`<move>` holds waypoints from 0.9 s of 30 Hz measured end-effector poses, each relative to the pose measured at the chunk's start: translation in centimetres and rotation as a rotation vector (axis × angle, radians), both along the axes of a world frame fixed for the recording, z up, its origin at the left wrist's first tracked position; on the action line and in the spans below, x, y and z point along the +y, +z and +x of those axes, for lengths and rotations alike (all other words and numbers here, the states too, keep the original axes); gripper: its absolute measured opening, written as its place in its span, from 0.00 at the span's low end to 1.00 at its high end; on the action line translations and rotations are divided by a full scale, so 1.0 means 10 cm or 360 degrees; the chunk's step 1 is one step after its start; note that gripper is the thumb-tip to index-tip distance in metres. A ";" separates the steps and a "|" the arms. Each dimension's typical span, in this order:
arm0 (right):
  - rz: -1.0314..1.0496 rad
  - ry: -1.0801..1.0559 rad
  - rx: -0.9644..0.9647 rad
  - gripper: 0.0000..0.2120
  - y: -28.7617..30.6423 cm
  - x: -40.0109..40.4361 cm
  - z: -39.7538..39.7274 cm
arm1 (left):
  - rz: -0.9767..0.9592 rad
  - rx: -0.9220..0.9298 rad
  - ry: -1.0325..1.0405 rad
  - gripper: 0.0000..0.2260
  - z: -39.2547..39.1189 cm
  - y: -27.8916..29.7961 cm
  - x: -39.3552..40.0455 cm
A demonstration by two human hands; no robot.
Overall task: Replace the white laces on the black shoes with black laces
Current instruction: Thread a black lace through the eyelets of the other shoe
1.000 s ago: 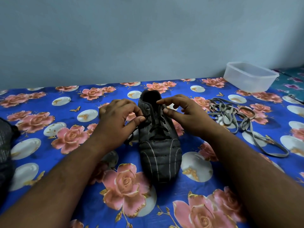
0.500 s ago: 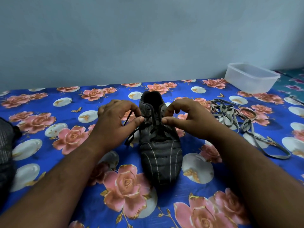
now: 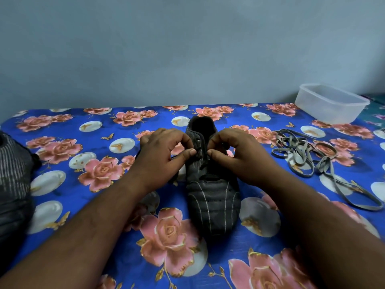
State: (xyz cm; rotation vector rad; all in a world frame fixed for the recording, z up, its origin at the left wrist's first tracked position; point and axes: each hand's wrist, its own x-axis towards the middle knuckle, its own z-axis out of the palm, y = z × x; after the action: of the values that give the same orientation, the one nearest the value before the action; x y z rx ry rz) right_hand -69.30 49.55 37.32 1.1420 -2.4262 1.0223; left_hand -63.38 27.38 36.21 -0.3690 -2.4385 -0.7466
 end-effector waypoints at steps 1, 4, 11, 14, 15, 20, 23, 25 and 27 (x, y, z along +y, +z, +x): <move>0.0007 -0.0014 0.0006 0.05 -0.01 -0.01 0.00 | -0.0029 0.0041 0.0012 0.08 0.00 0.00 -0.01; 0.0051 -0.0065 0.0044 0.12 -0.04 -0.04 0.00 | -0.0096 0.0127 0.0045 0.08 -0.01 0.01 -0.02; 0.0158 -0.0207 0.0168 0.21 -0.01 -0.08 0.03 | 0.0305 -0.0262 -0.0123 0.13 -0.04 0.00 0.01; 0.0025 -0.0224 0.0090 0.12 -0.01 -0.10 0.02 | 0.0514 -0.0512 -0.0073 0.29 -0.03 0.04 0.04; -0.0014 -0.0221 0.0062 0.06 -0.01 -0.11 0.02 | 0.0556 -0.0585 -0.0065 0.32 -0.03 0.04 0.05; -0.0100 -0.0186 0.0015 0.05 -0.02 -0.10 0.03 | 0.0815 -0.0815 -0.0034 0.28 -0.01 0.07 0.08; -0.0128 -0.0198 0.0078 0.06 -0.03 -0.10 0.04 | 0.0894 -0.0759 -0.0088 0.16 0.01 0.09 0.08; -0.0135 -0.0196 0.0113 0.04 -0.02 -0.10 0.06 | 0.0945 -0.0702 -0.0124 0.10 0.02 0.12 0.09; -0.0133 -0.0190 0.0127 0.04 0.00 -0.09 0.07 | 0.1011 -0.0696 -0.0153 0.08 0.04 0.15 0.11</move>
State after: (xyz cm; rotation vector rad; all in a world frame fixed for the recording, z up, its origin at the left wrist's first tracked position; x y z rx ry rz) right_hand -68.61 48.61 37.29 0.9790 -2.3357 1.0110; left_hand -63.00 28.44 37.68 -0.0720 -2.3971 -1.7249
